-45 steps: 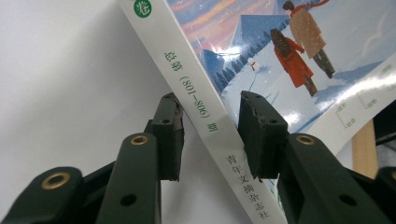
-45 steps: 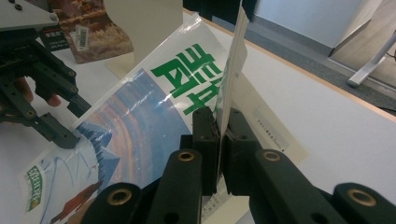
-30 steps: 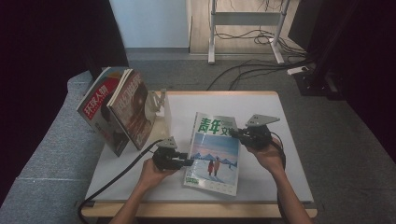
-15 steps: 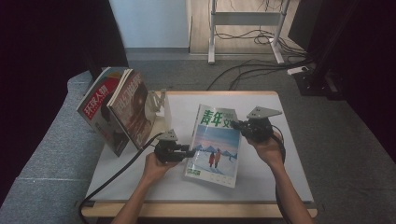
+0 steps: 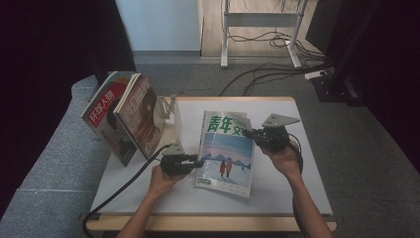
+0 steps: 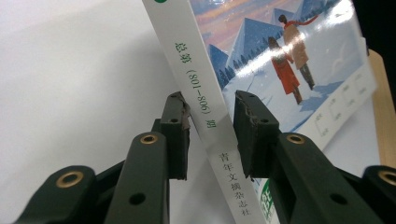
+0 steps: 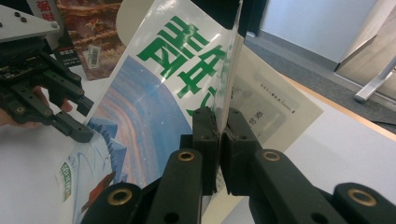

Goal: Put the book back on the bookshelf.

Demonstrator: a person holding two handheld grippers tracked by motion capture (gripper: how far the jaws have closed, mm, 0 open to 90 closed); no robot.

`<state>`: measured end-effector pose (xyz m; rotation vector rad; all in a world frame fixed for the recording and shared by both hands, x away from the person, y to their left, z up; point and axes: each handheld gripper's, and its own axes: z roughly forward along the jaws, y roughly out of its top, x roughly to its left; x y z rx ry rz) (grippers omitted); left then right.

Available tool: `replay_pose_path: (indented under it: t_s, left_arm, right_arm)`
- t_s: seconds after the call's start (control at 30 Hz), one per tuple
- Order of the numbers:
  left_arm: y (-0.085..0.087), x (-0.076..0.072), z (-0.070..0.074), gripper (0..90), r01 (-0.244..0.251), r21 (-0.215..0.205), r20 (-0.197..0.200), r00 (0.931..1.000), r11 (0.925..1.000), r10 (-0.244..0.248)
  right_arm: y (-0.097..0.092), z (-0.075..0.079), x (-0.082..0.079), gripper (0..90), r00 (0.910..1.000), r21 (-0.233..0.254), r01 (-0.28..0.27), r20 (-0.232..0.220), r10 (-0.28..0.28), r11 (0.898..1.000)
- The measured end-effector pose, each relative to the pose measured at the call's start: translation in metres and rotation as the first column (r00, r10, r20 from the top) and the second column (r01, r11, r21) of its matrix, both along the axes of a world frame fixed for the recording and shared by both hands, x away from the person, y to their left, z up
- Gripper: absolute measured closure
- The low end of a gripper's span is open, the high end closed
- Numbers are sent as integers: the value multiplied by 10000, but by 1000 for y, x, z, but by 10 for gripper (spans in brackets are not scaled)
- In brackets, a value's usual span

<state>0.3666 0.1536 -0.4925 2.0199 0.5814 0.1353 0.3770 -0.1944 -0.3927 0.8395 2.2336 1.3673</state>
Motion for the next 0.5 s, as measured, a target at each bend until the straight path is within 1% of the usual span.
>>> replay_pose_path:
  t_s: [0.07,0.2,0.33,0.5]
  left_arm:
    - [2,-1,-1,676,7,-129,-57,10000,9999,-8]
    - [6,-4,-1,686,127,-232,-1,9999,9997,-128]
    - [10,-9,0,698,273,-319,44,9996,9991,-272]
    - [15,-15,2,710,472,-332,197,9987,9983,-465]
  right_arm:
    - [0,0,-1,834,10000,-34,-31,23,31,10000]
    - [-1,0,-2,834,10000,-197,29,-7,-29,9998]
    - [-3,-1,-2,836,10000,-18,-14,-48,14,10000]
    - [1,4,-3,832,9999,14,-87,61,87,10000]
